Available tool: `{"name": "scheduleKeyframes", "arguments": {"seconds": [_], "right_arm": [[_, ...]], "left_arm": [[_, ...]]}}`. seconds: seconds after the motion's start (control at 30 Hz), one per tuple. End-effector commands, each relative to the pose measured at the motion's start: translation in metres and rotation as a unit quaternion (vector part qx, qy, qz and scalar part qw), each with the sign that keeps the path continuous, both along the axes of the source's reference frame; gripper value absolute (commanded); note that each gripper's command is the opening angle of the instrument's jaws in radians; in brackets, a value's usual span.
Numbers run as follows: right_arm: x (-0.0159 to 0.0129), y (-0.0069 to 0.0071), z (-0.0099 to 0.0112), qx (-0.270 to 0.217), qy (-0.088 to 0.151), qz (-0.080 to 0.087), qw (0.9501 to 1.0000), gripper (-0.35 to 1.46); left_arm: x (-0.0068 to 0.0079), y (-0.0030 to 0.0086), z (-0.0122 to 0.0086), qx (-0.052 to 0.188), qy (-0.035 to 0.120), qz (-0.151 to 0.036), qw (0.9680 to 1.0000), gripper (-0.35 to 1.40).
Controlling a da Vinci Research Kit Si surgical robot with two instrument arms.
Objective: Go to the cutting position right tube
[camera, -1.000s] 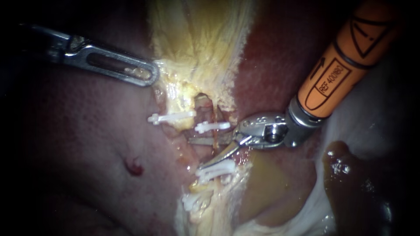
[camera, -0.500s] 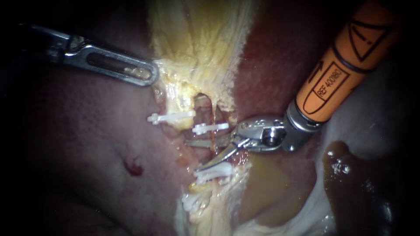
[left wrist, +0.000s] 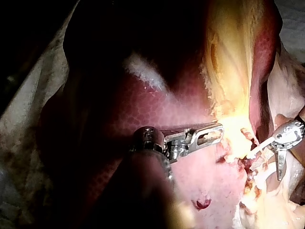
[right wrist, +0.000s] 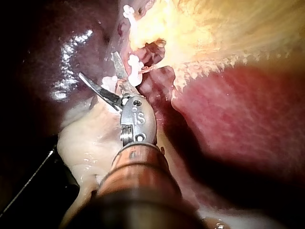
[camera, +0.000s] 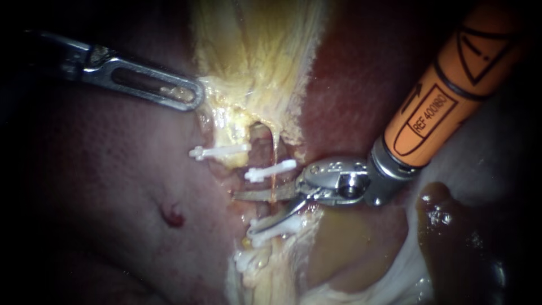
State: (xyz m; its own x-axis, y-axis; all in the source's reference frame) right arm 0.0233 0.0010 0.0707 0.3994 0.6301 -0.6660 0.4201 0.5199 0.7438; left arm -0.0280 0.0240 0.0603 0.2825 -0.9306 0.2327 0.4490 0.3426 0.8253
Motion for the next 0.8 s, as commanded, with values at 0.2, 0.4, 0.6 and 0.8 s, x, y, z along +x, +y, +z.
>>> {"name": "scheduleKeyframes", "arguments": {"seconds": [0.2,0.4,0.6,0.8], "right_arm": [[0.0000,0.0000,-0.0001,0.002,0.003,0.002,1.0000,1.21],[0.0001,0.0001,-0.0003,0.003,0.004,0.003,1.0000,1.21],[0.0001,0.0001,-0.0003,0.003,0.004,0.003,1.0000,1.21],[0.0001,0.0001,-0.0003,0.003,0.004,0.003,1.0000,1.21]], "left_arm": [[0.0000,0.0000,0.0000,0.000,0.000,0.000,1.0000,-0.35],[0.0000,0.0000,0.0000,0.000,0.000,0.000,1.0000,-0.35],[0.0000,0.0000,0.0000,0.000,0.000,0.000,1.0000,-0.35],[0.0000,0.0000,0.0000,0.000,0.000,0.000,1.0000,-0.35]]}}
